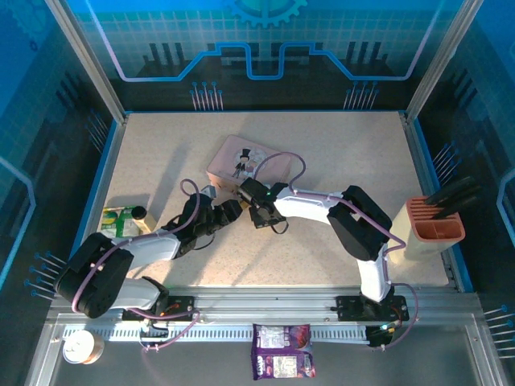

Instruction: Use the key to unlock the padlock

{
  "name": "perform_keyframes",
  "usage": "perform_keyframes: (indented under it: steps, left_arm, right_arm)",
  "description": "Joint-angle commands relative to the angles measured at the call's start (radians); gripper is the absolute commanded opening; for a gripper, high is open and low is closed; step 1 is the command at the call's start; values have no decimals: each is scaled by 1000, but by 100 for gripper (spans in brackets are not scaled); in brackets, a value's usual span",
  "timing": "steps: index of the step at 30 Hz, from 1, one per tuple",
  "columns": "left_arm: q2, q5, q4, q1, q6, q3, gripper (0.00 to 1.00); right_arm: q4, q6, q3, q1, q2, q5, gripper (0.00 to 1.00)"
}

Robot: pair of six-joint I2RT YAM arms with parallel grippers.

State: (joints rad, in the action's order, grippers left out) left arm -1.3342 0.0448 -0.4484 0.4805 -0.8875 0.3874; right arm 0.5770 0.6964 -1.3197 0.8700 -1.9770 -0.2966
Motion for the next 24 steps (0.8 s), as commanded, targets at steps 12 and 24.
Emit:
perform_keyframes:
  steps: [12,24]
  left_arm:
    - [46,17,6,-3,18,-21,66]
    - [39,170,-270,58,147,-79,62]
  right_arm:
    - [-33,95,166,12,157,95,2]
    - [-205,185,280,-2,388,213,0]
